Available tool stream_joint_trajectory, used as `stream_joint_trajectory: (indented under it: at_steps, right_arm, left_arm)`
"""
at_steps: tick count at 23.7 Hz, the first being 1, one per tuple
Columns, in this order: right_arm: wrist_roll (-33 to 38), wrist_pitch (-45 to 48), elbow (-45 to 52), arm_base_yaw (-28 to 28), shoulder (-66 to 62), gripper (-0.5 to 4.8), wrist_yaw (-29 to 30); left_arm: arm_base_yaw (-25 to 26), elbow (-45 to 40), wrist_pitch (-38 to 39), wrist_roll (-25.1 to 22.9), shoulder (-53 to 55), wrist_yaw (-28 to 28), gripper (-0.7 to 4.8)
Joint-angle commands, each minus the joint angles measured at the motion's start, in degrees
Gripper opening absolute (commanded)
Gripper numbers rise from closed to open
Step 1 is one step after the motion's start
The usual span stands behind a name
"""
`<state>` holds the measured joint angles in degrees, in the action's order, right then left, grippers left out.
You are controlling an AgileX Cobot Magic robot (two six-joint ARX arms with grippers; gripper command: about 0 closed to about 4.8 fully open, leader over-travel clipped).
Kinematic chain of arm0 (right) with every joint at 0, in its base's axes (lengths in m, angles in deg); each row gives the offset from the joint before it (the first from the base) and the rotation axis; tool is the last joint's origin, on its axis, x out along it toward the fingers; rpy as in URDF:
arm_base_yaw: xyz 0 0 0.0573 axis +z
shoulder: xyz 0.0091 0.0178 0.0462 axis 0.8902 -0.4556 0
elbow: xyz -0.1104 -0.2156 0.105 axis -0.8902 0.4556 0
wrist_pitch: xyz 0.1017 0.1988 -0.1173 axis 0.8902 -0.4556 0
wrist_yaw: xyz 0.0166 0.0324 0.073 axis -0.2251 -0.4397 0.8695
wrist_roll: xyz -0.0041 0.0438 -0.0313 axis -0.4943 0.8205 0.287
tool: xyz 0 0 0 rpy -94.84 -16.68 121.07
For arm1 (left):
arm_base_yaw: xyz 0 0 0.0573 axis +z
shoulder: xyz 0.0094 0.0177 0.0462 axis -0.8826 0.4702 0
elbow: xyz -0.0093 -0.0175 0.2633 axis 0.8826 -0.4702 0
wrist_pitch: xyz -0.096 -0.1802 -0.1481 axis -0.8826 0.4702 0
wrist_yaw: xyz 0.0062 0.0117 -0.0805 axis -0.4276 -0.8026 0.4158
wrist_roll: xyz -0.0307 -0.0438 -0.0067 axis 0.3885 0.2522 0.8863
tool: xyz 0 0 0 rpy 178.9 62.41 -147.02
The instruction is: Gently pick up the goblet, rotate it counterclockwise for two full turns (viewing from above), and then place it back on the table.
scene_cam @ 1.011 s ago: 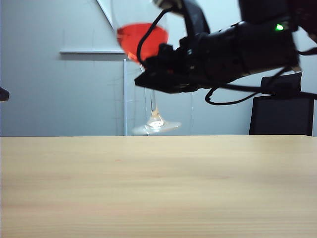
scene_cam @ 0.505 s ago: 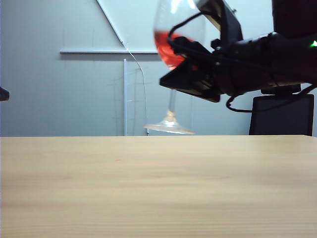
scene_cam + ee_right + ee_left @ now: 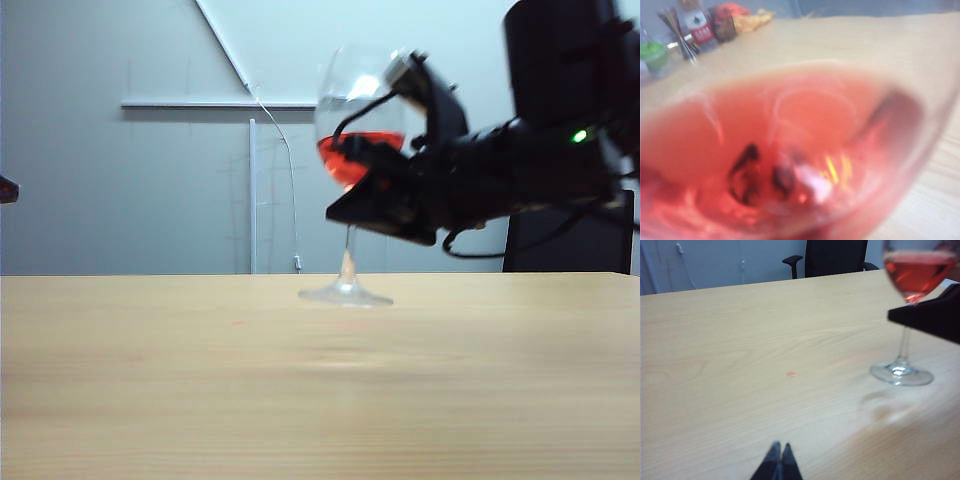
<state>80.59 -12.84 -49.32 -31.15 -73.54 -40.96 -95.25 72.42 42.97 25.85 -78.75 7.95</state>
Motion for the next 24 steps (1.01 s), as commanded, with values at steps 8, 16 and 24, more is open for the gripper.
stream_joint_trajectory:
  at_steps: [8, 16, 24]
  right_arm:
    - [-10.58, 9.09, -4.52, 0.11, -8.72, -0.08, 0.39]
    - [-10.6, 14.05, -4.55, 0.28, -12.48, -0.08, 0.63]
    - [-10.58, 13.75, -4.55, 0.28, -12.48, 0.12, 0.61]
  left_arm:
    - [0.07, 0.22, -0.63, -0.37, -0.37, 0.09, -0.05]
    - [0.07, 0.22, -0.61, -0.37, -1.11, 0.09, -0.05]
    - [0.07, 0.22, -0.59, -0.35, -1.84, 0.07, -0.05]
